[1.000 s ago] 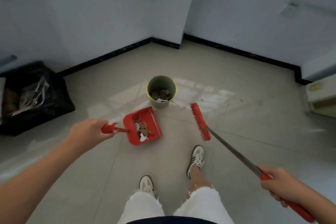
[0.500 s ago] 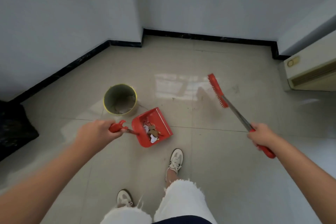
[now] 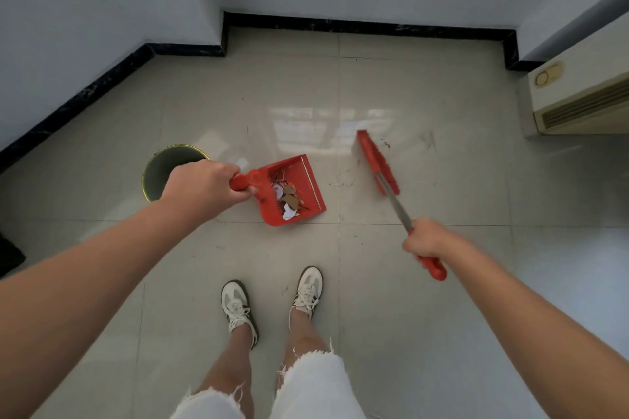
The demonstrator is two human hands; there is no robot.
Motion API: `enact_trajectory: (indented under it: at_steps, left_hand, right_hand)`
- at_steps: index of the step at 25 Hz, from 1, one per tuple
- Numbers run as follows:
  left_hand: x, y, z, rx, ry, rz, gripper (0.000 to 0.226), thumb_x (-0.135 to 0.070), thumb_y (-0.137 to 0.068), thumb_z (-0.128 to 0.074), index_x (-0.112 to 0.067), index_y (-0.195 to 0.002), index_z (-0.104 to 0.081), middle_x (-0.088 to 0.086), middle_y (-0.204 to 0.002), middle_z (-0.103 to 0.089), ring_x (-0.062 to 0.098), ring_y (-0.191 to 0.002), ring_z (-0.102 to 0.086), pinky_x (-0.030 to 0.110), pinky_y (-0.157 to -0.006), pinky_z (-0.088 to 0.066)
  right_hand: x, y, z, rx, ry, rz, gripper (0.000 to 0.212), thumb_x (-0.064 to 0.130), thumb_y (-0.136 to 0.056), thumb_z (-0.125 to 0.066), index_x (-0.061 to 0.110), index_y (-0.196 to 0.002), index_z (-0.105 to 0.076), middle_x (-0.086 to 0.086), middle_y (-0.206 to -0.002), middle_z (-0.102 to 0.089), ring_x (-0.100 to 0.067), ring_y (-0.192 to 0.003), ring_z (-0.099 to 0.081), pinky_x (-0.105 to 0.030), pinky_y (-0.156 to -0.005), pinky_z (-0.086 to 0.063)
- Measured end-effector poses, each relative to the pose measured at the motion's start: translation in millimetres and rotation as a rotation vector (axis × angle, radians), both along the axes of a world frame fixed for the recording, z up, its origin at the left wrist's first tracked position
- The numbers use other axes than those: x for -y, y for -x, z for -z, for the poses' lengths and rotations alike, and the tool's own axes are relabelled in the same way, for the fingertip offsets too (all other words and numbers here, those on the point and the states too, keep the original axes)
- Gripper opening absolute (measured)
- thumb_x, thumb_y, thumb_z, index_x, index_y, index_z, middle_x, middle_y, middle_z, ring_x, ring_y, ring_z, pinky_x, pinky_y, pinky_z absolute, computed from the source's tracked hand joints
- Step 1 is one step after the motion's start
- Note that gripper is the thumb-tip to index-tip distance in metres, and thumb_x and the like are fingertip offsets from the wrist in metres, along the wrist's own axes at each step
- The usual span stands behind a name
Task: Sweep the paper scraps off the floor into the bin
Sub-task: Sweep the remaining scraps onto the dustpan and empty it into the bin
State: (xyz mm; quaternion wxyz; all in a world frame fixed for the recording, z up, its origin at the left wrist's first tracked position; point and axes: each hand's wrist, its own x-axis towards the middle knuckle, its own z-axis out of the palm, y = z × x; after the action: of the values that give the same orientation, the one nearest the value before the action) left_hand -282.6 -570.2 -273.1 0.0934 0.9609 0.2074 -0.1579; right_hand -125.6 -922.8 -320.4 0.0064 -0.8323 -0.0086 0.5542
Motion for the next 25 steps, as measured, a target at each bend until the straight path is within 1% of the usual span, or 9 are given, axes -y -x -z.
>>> enact_trajectory:
  at_steps: [2,6,9,13,17,19,21,23,25]
  left_hand:
    - [-9.7,0.7,-0.3,0.015,-0.013,0.007,0.043,-0.061,-0.08,-0.056,-0.021,-0.069,-0.061,-0.004,-0.059,-0.055,0.022,-0.064,-0.059,0.031,-0.053,-0.046]
    - [-18.7,-1.3,-3.7,0.056,0.002,0.052,0.051,-0.06,-0.083,-0.058,-0.022,-0.054,-0.039,-0.007,-0.048,-0.038,0.02,-0.049,-0.046,0.026,-0.045,-0.027]
    - [-28.0,-3.5,-9.4,0.026,0.035,0.035,0.053,-0.061,-0.084,-0.056,-0.022,-0.054,-0.036,-0.008,-0.05,-0.039,0.022,-0.055,-0.047,0.028,-0.05,-0.031]
    - [-26.8,11.8,-11.8,-0.006,0.056,0.028,0.052,-0.062,-0.085,-0.054,-0.022,-0.055,-0.038,-0.008,-0.052,-0.042,0.02,-0.056,-0.049,0.027,-0.048,-0.031]
    - [-31.7,40.3,-22.8,-0.026,0.062,-0.028,0.045,-0.062,-0.084,-0.055,-0.022,-0.062,-0.048,-0.004,-0.061,-0.055,0.02,-0.064,-0.057,0.027,-0.051,-0.038]
    - [-35.8,54.9,-32.4,-0.015,0.044,-0.067,0.045,-0.059,-0.084,-0.056,-0.023,-0.06,-0.045,-0.005,-0.059,-0.052,0.02,-0.063,-0.053,0.027,-0.05,-0.035]
    - [-37.6,68.7,-36.4,-0.008,0.016,-0.105,0.047,-0.059,-0.083,-0.057,-0.022,-0.059,-0.043,-0.005,-0.056,-0.049,0.019,-0.059,-0.05,0.026,-0.048,-0.029]
    - [-36.4,78.4,-31.9,-0.009,0.016,-0.162,0.046,-0.06,-0.082,-0.058,-0.019,-0.062,-0.05,-0.004,-0.057,-0.052,0.021,-0.059,-0.051,0.026,-0.048,-0.028]
    - [-33.0,82.6,-24.0,-0.019,0.024,-0.208,0.043,-0.058,-0.082,-0.059,-0.02,-0.064,-0.052,-0.003,-0.058,-0.052,0.022,-0.06,-0.051,0.027,-0.048,-0.027]
  right_hand:
    - [-12.0,25.4,-11.8,-0.03,-0.096,0.062,0.007,0.001,-0.078,-0.049,0.001,-0.083,-0.054,-0.017,-0.054,-0.059,-0.024,-0.038,-0.052,-0.024,-0.039,-0.042]
    - [-49.3,74.3,-42.7,-0.207,-0.177,0.095,0.031,0.002,-0.081,-0.049,0.003,-0.112,-0.052,-0.007,-0.054,-0.049,-0.018,-0.04,-0.044,-0.024,-0.04,-0.04]
    - [-54.0,77.3,-67.3,-0.213,-0.208,0.153,0.039,0.001,-0.083,-0.047,0.003,-0.121,-0.052,-0.007,-0.056,-0.045,-0.015,-0.041,-0.041,-0.021,-0.037,-0.038]
    - [-0.3,56.4,-132.3,-0.158,-0.289,0.446,0.047,-0.004,-0.086,-0.05,0.022,-0.124,-0.058,-0.002,-0.053,-0.039,-0.008,-0.036,-0.033,-0.016,-0.033,-0.029]
    - [21.8,68.5,-163.4,-0.024,-0.3,0.468,0.059,-0.006,-0.085,-0.051,0.039,-0.123,-0.046,-0.005,-0.054,-0.041,-0.012,-0.038,-0.035,-0.019,-0.034,-0.032]
    - [18.5,65.4,-151.2,0.066,-0.269,0.451,0.057,-0.007,-0.084,-0.05,0.037,-0.12,-0.046,-0.008,-0.053,-0.041,-0.014,-0.038,-0.036,-0.019,-0.034,-0.033]
    - [10.0,56.3,-121.0,0.155,-0.204,0.392,0.041,-0.007,-0.084,-0.049,0.024,-0.11,-0.056,-0.01,-0.051,-0.042,-0.017,-0.036,-0.037,-0.019,-0.034,-0.034]
    - [-2.1,49.7,-80.7,0.246,-0.097,0.252,0.017,-0.003,-0.081,-0.049,0.006,-0.093,-0.057,-0.011,-0.047,-0.048,-0.021,-0.032,-0.042,-0.024,-0.036,-0.038]
    - [-18.0,55.2,-43.7,0.251,-0.019,0.109,0.014,0.001,-0.079,-0.049,0.001,-0.09,-0.057,-0.015,-0.056,-0.058,-0.027,-0.039,-0.052,-0.031,-0.043,-0.045]
